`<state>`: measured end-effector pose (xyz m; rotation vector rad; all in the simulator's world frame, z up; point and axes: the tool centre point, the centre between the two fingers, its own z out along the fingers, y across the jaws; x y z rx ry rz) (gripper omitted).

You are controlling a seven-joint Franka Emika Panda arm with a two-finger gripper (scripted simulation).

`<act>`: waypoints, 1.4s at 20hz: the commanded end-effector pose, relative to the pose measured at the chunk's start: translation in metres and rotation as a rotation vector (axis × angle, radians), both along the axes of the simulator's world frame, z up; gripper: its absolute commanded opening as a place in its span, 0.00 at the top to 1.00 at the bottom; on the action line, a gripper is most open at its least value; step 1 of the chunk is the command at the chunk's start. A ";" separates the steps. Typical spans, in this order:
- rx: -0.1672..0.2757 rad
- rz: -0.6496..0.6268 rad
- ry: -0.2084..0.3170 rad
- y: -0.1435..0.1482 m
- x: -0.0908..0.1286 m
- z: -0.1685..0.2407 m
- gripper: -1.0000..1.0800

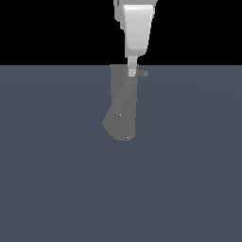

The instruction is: Turn on the faucet by rotating a designated handle.

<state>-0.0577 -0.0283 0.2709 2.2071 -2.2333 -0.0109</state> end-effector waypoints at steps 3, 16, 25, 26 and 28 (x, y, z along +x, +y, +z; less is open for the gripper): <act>-0.003 -0.033 -0.006 -0.026 0.009 0.000 1.00; -0.003 -0.047 -0.006 -0.055 0.029 0.000 1.00; -0.003 -0.057 -0.006 -0.074 0.042 0.000 1.00; -0.004 -0.058 -0.006 -0.076 0.044 0.000 1.00; -0.004 -0.061 -0.006 -0.080 0.046 0.000 1.00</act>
